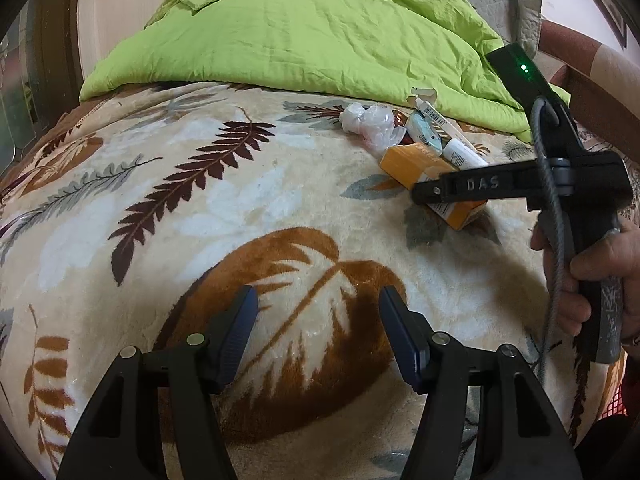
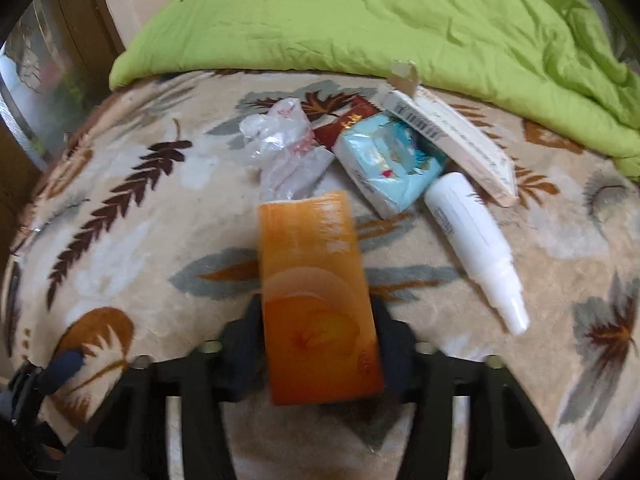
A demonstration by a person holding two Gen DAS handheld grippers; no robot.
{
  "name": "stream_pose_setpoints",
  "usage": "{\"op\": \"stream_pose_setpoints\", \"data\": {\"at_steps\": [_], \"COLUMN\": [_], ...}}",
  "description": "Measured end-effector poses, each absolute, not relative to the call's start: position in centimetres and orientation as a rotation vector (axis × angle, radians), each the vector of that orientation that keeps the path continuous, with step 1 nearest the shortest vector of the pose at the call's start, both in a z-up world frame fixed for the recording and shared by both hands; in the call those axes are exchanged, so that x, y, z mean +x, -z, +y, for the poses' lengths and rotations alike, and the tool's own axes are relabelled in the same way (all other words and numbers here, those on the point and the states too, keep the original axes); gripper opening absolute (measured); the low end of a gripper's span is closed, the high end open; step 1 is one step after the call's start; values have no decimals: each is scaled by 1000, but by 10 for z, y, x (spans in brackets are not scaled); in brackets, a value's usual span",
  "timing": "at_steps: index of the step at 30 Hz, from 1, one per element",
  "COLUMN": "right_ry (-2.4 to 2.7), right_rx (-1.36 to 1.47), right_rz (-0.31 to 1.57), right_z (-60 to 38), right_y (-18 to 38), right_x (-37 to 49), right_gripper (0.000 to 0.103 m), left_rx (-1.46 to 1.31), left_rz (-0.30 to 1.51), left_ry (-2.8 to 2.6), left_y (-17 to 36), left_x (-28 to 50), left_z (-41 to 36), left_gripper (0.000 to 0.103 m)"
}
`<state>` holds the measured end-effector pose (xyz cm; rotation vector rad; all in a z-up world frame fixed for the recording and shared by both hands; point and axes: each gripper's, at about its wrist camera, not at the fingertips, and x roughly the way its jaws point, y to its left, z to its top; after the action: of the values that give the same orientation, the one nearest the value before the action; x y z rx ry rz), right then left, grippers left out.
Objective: Collect trash
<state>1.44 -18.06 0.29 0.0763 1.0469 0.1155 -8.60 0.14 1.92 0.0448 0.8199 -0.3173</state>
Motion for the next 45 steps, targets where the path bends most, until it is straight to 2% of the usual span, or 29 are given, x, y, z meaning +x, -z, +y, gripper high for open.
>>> {"op": "stream_pose_setpoints", "data": {"at_steps": [4, 7, 16, 24, 31, 34, 35, 37, 40, 45], "right_ry": [-50, 24, 115, 105, 93, 88, 88, 87, 87, 85], "right_rx": [217, 376, 403, 472, 488, 515, 511, 498, 487, 463], "right_rz": [1007, 882, 738, 744, 734, 744, 742, 738, 739, 738], "right_z": [-193, -204, -229, -245, -254, -259, -259, -257, -256, -251], "right_y": [-16, -32, -46, -39, -38, -35, -35, -37, -36, -38], "right_x": [-19, -69, -98, -94, -95, -93, -93, -93, -93, -94], "right_gripper": [52, 52, 52, 52, 52, 52, 52, 52, 52, 52], "left_rx": [37, 27, -94, -214, -344, -384, -384, -376, -365, -333], "left_rz": [820, 824, 847, 859, 992, 1036, 1047, 1060, 1028, 992], "left_ry": [321, 328, 372, 409, 379, 374, 378, 375, 381, 417], "left_y": [-19, -20, -40, -75, -47, -29, -23, -14, -15, -26], "left_x": [-86, -86, -69, 14, 99, 118, 123, 131, 131, 102], "left_z": [2, 2, -2, -38, -67, -74, -77, -82, -81, -64], "left_gripper": [62, 62, 62, 62, 61, 60, 55, 51, 39, 37]}}
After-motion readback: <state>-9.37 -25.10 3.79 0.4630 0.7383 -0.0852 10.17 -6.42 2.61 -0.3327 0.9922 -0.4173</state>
